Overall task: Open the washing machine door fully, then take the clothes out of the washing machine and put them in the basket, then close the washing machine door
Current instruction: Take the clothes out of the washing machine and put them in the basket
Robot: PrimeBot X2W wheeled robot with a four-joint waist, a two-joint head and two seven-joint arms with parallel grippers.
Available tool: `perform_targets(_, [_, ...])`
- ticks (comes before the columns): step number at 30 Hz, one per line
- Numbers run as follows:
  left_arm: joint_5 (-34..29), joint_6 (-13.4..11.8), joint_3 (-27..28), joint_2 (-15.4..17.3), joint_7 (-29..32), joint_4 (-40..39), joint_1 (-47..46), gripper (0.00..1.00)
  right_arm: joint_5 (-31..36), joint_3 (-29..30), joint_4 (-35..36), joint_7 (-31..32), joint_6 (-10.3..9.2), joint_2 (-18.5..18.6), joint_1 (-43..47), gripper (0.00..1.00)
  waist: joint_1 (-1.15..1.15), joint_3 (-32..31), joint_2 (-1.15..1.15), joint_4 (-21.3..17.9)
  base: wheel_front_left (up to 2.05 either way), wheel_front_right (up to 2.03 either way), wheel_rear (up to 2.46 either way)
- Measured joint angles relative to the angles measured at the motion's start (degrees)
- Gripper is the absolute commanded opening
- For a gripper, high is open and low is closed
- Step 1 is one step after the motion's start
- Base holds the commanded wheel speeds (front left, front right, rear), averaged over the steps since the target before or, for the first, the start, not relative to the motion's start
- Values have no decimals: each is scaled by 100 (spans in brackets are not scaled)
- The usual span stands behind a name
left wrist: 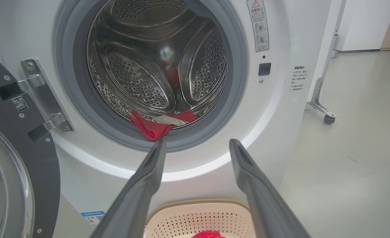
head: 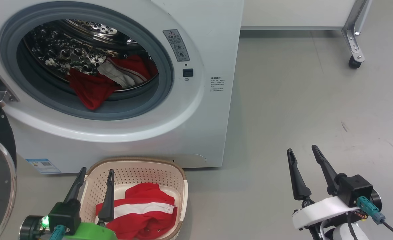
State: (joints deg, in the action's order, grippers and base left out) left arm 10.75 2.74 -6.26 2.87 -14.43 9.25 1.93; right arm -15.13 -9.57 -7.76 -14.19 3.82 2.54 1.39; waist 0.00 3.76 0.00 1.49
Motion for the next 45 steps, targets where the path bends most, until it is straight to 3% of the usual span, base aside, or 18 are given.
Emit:
perform_targets(27, [-19, -29, -64, -9, 0, -109, 22, 100, 4, -4, 69, 0, -1, 0, -5, 100, 0, 272, 0, -71, 0, 0, 0])
perform_targets(45, [-237, -156, -4, 25, 0, -18, -191, 100, 26, -113, 243, -1, 16, 1, -244, 100, 0, 989, 0, -263, 0, 0, 0])
